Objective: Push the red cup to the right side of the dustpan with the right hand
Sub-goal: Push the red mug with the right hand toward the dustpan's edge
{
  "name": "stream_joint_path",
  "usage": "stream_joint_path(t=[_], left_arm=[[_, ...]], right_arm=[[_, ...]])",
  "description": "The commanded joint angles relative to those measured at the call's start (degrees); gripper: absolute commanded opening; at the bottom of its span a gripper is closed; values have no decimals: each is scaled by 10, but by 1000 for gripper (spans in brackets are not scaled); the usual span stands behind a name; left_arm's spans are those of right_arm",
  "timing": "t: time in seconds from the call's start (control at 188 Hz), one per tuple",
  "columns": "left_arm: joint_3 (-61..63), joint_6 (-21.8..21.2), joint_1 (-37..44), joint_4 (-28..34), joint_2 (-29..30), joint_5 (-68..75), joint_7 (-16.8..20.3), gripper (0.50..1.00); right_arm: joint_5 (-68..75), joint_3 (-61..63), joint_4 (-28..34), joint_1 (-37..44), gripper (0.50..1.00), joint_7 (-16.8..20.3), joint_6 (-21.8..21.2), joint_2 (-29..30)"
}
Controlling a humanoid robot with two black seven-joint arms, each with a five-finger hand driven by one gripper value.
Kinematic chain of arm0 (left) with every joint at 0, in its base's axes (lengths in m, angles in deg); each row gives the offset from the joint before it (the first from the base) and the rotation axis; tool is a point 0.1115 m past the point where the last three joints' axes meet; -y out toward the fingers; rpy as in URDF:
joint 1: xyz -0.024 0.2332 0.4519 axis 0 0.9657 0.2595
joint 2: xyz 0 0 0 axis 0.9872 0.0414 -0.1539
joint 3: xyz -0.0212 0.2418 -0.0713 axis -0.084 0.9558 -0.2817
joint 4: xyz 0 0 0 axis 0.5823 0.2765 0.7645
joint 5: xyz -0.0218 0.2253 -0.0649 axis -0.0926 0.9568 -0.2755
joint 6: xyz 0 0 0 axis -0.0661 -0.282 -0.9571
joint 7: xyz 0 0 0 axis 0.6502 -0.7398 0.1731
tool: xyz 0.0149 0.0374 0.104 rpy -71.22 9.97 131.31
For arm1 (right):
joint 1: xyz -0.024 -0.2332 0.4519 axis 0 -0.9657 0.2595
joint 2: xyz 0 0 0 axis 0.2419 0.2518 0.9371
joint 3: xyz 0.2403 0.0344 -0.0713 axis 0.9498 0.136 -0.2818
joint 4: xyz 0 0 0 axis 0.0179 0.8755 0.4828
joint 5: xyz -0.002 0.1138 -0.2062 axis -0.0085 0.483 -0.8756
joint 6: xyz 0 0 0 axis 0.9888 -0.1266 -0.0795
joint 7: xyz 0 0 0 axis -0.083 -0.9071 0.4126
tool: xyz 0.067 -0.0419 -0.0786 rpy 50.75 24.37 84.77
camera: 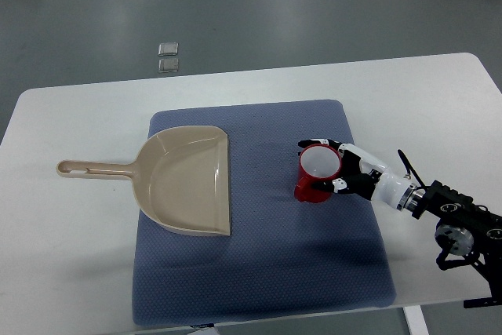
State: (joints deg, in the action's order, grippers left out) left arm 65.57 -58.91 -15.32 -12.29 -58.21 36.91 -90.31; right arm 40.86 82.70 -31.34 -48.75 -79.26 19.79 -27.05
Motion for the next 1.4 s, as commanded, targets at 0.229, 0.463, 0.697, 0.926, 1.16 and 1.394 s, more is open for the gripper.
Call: stream_joint_path(t=[0.229,0.463,0.697,0.926,1.16,1.394], left_arm=[[0,-1,0,0,0,0,0,1000],[0,0,0,0,0,0,0,1000],[0,0,0,0,0,0,0,1000],[0,0,0,0,0,0,0,1000],[0,0,0,0,0,0,0,1000],[0,-1,0,0,0,0,0,1000]], right_arm=[[-2,-3,-2,5,932,0,30,25],[-7,-11,-2,10,932,0,47,43],[-12,-11,-2,10,932,0,54,60],[-19,-12,-2,21,932,0,65,80],[-20,-26,-2,33,932,0,69,97],[-20,-36,-2,35,932,0,70,108]])
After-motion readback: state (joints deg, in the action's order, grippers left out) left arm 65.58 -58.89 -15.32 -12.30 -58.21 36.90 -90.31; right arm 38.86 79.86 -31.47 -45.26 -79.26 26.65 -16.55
